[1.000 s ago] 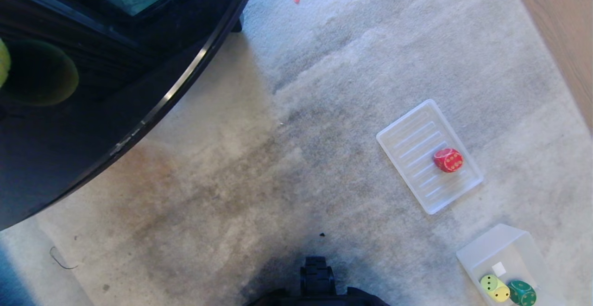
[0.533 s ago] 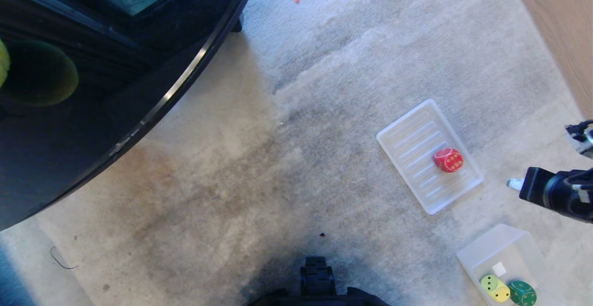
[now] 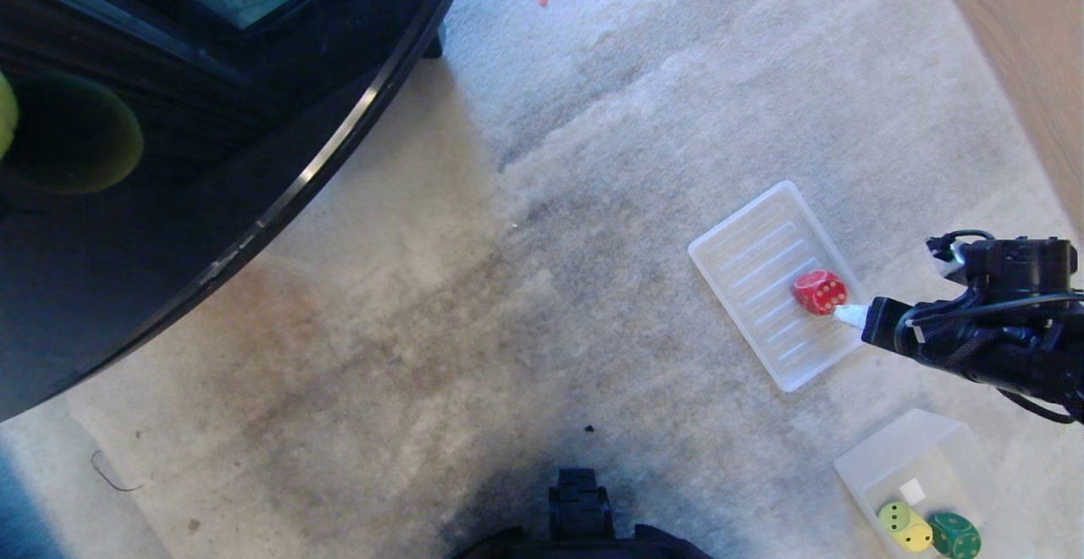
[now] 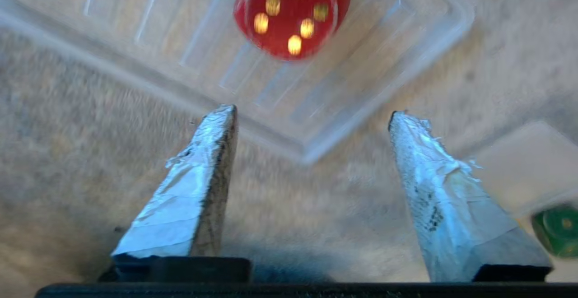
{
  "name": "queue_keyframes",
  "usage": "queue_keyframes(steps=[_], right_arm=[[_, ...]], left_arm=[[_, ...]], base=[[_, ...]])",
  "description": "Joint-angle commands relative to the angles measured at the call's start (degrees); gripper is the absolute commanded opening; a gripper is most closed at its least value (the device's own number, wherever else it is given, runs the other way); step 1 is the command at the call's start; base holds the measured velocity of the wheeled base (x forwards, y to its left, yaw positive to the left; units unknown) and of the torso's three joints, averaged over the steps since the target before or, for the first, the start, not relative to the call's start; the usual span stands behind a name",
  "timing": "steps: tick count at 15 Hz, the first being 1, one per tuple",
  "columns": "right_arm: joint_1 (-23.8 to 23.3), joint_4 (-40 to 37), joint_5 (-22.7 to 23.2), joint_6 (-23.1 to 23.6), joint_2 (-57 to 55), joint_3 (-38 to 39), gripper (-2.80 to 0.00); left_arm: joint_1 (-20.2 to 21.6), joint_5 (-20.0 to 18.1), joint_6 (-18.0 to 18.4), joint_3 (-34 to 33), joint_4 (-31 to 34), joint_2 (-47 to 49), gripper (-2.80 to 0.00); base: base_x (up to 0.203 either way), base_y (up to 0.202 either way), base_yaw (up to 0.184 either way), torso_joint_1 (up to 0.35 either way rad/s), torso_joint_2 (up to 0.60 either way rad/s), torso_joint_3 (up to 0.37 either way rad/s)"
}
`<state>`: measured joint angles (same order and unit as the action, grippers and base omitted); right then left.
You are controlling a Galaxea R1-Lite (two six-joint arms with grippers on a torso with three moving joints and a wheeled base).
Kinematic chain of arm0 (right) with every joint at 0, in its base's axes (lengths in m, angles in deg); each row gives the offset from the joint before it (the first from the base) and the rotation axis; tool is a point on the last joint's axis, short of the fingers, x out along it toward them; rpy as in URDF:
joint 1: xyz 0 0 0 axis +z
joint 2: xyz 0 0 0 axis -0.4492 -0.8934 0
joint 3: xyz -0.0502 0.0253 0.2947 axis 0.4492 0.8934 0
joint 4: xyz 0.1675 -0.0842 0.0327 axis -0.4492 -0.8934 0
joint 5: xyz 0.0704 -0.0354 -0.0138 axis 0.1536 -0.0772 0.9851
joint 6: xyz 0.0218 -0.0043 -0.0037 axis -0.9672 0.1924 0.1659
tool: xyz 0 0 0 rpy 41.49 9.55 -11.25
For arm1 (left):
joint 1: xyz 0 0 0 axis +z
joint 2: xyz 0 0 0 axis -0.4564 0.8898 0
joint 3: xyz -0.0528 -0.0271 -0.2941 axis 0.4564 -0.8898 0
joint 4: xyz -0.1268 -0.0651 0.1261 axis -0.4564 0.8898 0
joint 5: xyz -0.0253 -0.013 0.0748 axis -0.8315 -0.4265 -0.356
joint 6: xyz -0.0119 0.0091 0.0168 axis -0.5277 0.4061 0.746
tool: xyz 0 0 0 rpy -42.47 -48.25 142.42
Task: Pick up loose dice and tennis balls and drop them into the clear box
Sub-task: Pick up toys out of the box
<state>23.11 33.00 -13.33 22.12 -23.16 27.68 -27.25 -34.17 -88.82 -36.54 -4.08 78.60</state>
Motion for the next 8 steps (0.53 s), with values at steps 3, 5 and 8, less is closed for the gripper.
queue_keyframes(steps=[3,5,8], right_arm=[[-1.3,6.3,7.3,2.1,-5.6,-1.2,0.0],[-3.2,8.6,12.2,7.7,-6.9,-1.4,0.0],[-6.6,10.0,18.3,17.6,-8.6,-1.4,0.0]], left_arm=[[0.0,0.0,-0.1,0.0,0.0,0.0,-2.8],[0.0,0.0,-0.1,0.0,0.0,0.0,-2.8],[0.0,0.0,-0.1,0.0,0.0,0.0,-2.8]], base=[[0.0,0.0,0.0,0.0,0.0,0.0],[0.0,0.0,0.0,0.0,0.0,0.0],[0.0,0.0,0.0,0.0,0.0,0.0]])
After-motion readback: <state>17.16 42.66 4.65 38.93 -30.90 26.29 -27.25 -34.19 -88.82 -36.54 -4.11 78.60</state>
